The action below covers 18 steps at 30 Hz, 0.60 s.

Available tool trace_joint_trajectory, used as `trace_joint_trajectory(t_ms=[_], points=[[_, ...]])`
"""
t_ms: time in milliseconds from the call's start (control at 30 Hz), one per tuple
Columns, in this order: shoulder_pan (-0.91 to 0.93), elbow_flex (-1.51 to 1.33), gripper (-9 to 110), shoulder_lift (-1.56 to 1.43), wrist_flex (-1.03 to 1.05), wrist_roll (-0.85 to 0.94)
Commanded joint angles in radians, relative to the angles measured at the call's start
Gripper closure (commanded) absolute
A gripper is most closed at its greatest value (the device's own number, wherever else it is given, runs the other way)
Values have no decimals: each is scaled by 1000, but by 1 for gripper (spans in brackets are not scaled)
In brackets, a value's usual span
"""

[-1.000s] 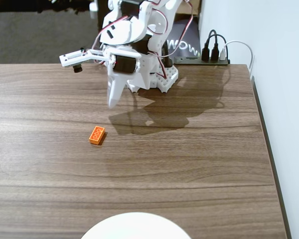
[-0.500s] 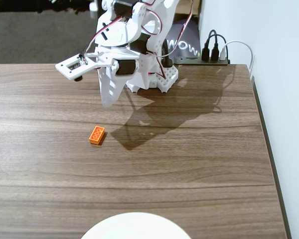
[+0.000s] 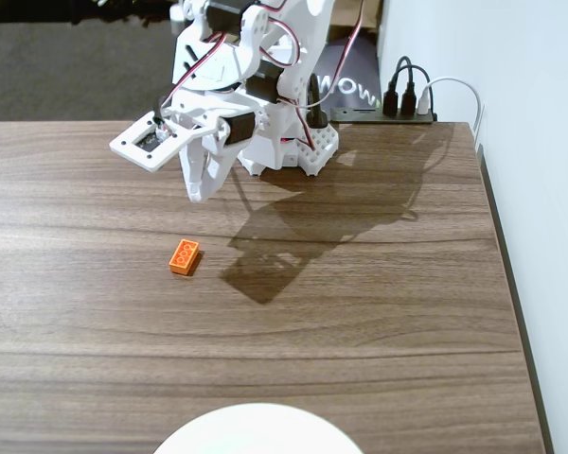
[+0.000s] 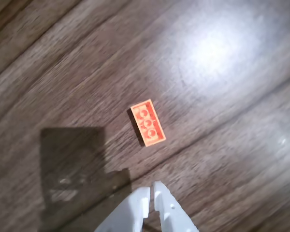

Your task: Grasp a lego block and put it on the plate.

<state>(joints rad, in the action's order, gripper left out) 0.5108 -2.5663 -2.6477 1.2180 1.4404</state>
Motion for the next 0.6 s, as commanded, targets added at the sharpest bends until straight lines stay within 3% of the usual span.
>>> trace_joint_trajectory(t_ms=[0,267,567], points=[[2,58,101,18,14,75],[-3,77,101,66,37,316],[-17,100,101,84,38,399]])
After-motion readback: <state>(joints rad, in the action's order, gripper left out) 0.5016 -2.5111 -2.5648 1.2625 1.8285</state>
